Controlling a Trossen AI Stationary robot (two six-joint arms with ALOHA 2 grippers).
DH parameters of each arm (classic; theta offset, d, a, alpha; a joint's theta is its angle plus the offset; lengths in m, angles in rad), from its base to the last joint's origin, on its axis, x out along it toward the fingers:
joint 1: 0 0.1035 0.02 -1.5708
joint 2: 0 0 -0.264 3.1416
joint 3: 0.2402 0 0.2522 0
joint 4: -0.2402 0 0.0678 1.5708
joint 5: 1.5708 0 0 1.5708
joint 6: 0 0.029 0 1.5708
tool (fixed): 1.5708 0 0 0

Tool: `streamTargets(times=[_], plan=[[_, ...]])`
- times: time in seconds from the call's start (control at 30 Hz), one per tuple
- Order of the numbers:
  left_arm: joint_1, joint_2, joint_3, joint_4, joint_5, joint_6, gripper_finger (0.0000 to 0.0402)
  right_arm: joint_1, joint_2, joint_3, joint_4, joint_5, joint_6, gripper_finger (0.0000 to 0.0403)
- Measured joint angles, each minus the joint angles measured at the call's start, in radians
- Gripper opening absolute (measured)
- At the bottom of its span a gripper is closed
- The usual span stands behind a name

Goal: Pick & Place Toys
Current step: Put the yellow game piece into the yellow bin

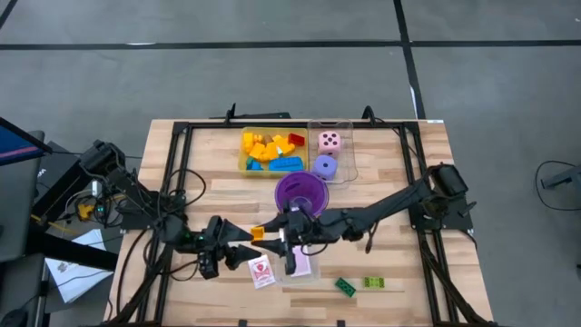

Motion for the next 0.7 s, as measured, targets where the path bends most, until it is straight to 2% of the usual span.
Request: streamTargets(times=[0.17,0.37,0.6,0.7], plan=[[0.009,0.001,0.000,-0.006,0.000,-0.003,0.0391,-0.015,0.001,0.000,-0.015,-0.035,0.027,0.0143],[0.030,0.001,-0.001,-0.011,0.000,-0.032,0.0390,-0.017,0.000,0.001,-0.047,-0.051,0.041,0.0126],[0.060,0.001,-0.001,-0.057,0.001,-0.057,0.0366,-0.017,0.000,0.001,-0.063,-0.052,0.042,0.0146],[0.060,0.001,-0.001,-0.058,0.041,-0.058,0.0349,-0.017,0.000,0.001,-0.064,-0.052,0.042,0.0139]])
